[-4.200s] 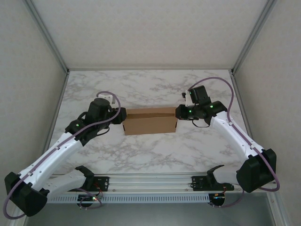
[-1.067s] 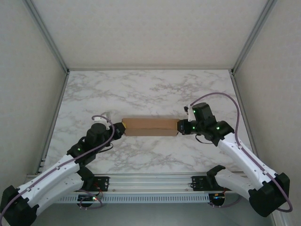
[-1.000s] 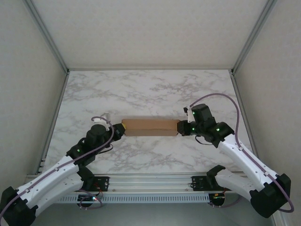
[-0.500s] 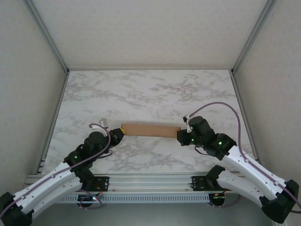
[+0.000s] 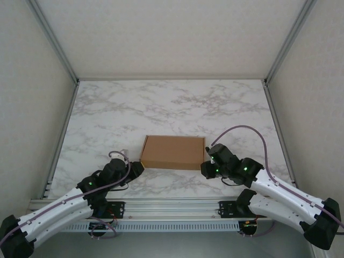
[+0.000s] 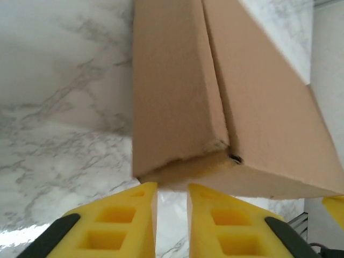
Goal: Fold the paper box
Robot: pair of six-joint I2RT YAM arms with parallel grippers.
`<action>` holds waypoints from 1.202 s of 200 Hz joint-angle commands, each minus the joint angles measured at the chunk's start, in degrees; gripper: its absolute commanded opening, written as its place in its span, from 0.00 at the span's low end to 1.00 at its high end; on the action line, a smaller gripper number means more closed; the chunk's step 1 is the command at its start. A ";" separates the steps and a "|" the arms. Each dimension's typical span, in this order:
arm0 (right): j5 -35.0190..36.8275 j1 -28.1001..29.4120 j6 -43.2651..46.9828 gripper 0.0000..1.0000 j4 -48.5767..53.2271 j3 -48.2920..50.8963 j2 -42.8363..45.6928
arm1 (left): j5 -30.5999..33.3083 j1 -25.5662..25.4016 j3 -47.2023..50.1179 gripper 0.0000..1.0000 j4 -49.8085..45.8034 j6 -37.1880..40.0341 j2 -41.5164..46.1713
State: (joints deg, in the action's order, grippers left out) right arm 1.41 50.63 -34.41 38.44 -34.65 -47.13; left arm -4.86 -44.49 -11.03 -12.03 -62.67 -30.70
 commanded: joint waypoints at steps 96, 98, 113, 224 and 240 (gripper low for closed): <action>0.23 -3.45 -3.01 0.45 -2.86 -3.53 -9.38 | 1.74 1.17 -13.03 0.48 -2.66 13.04 -13.24; 0.14 -3.61 -3.02 0.46 -2.84 -3.61 -9.78 | 1.78 1.34 -13.29 0.48 -2.83 13.29 -13.60; -0.61 -4.90 -3.34 0.47 -3.16 -4.25 -11.41 | 3.10 2.81 -15.04 0.52 -3.69 15.92 -16.07; -10.08 -14.98 -3.03 0.39 -14.95 -3.84 -25.13 | -1.73 11.97 -13.85 0.52 14.17 18.73 -34.99; -11.90 -16.91 -2.59 0.36 -17.23 -4.22 -27.91 | -1.15 12.05 -14.52 0.46 15.32 18.66 -37.08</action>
State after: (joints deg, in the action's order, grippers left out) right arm -7.90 36.25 -37.26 25.65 -37.89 -71.24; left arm -5.13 -32.88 -26.00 -1.87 -43.03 -65.43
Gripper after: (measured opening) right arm 0.380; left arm 0.495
